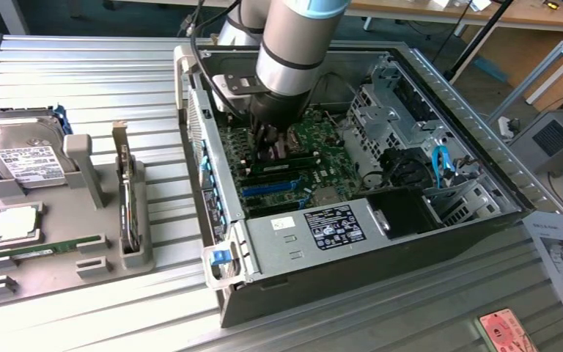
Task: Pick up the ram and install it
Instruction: 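Press down the ram until it locks into place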
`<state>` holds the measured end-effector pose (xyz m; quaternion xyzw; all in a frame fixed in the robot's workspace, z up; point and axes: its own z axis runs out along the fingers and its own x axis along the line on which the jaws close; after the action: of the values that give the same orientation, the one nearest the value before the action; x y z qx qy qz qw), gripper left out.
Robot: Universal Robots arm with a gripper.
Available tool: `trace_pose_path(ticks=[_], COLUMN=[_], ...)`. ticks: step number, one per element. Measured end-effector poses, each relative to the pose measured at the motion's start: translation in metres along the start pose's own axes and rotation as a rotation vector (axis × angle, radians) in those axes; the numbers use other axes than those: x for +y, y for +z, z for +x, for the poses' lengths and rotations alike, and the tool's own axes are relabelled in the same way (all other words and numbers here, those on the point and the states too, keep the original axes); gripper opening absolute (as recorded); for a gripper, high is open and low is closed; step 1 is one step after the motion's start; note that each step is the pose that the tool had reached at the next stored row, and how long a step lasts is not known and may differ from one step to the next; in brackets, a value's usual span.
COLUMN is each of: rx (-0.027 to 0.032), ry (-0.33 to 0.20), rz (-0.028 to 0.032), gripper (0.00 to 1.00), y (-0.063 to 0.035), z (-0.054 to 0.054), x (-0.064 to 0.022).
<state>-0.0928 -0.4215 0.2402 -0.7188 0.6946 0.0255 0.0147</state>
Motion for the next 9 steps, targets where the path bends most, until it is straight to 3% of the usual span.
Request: trace_pose_path(ticks=[9], rx=[0.0002], ry=[0.0], rz=[-0.0001], gripper=[0.11], y=[0.0034], z=[0.0003], x=[0.0])
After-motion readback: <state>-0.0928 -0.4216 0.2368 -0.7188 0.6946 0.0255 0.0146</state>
